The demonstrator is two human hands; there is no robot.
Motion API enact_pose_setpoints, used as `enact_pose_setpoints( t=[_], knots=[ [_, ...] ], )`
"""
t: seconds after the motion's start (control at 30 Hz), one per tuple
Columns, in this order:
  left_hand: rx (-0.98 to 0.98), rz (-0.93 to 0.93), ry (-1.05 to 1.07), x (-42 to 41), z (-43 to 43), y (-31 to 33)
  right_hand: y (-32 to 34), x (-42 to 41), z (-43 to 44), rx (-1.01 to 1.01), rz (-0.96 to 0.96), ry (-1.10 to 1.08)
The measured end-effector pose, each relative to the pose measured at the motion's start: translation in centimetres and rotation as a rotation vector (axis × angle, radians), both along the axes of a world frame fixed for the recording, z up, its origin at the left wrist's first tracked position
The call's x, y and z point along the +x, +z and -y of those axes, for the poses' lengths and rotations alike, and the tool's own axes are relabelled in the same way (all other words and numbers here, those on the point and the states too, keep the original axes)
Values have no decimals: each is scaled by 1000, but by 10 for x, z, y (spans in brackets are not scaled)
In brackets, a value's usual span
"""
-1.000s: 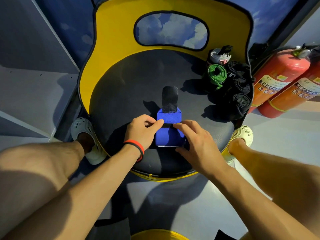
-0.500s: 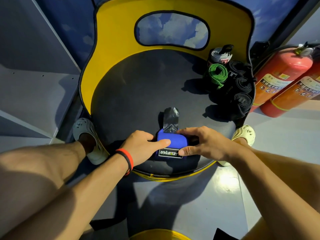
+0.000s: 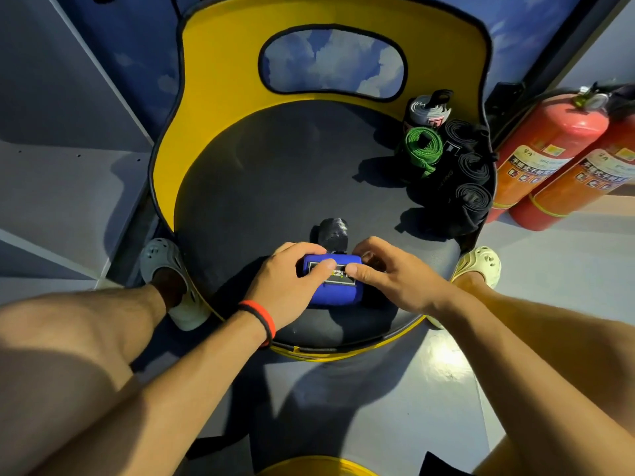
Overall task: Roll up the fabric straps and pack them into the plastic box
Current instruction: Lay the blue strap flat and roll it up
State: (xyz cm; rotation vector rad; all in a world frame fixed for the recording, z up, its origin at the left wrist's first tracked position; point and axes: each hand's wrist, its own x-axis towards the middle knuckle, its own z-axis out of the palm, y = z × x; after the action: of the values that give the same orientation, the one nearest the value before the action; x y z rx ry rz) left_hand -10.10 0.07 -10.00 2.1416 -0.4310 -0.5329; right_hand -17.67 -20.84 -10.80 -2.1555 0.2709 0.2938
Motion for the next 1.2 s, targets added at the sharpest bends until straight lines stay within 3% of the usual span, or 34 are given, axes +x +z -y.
enact_pose_setpoints(
  t=[0.13,0.27,0.37,0.5,0.63,0.87,1.0,1.2],
  knots=[
    [54,-50,-115,7,-6,-4,-2,5,-1,-102,32,-15],
    [63,-39,-94,18,-1,-4,-5,8,-6,-182,46,-83],
    [51,-95,-94,26,0,-3,-9,7,-16,-262,251,-152],
    [-23,-166,-12,31,1,-7,-7,4,-21,-308,489,-84],
    [27,-137,37,35,7,-3,-17,-1,-18,-390,400,72],
    [94,-108,63,41,7,0,-19,18,-9,-414,359,65],
    [105,-126,-7,38,-2,6,-10,22,0,-370,177,113],
    [282,-181,-64,30,-2,8,-2,19,3,-274,-85,186]
  ],
)
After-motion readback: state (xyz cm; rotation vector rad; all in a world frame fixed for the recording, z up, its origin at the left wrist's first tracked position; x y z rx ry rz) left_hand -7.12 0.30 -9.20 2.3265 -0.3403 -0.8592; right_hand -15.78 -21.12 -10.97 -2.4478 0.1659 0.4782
